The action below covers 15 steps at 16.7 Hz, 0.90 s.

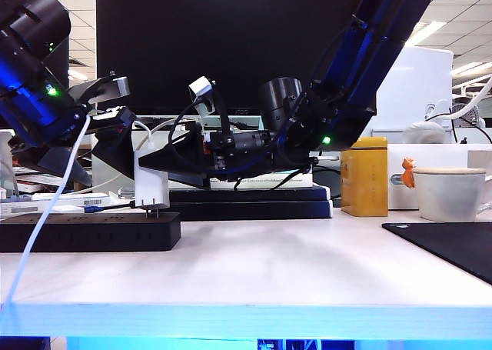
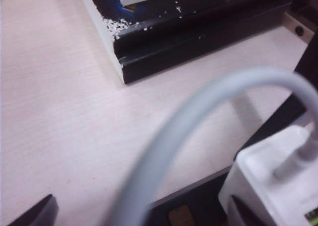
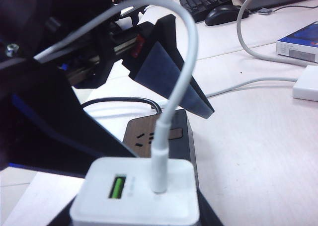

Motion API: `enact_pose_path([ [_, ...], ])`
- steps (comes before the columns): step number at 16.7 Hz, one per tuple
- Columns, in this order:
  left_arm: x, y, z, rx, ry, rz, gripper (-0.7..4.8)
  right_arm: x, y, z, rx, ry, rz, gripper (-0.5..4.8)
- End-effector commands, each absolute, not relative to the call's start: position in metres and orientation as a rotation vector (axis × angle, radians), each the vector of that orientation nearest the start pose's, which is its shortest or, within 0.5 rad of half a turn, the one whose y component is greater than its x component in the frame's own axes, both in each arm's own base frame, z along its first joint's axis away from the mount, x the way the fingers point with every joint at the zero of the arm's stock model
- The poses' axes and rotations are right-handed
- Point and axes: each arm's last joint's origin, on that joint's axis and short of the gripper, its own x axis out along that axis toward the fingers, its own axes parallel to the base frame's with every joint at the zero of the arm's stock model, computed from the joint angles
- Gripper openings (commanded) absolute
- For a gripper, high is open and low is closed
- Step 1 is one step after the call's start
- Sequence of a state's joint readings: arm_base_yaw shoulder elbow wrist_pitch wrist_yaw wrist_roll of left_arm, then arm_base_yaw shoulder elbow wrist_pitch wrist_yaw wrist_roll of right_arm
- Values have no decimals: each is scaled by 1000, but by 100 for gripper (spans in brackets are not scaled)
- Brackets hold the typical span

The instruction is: Plug the white charger into the left socket.

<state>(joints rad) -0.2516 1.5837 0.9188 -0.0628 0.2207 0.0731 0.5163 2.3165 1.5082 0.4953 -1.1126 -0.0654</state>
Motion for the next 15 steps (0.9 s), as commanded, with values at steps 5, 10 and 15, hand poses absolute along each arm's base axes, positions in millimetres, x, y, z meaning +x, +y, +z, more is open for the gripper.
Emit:
enact_pose_path([
  [5,312,-94,203,55,692,-560,479,405,261,109,10,455,1559,202],
  [10,312,-94,203,43,693,-583,479,404,261,108,9,470,1546,202],
  [15,312,-94,204,47,689,-578,479,405,261,108,5,472,1537,201],
])
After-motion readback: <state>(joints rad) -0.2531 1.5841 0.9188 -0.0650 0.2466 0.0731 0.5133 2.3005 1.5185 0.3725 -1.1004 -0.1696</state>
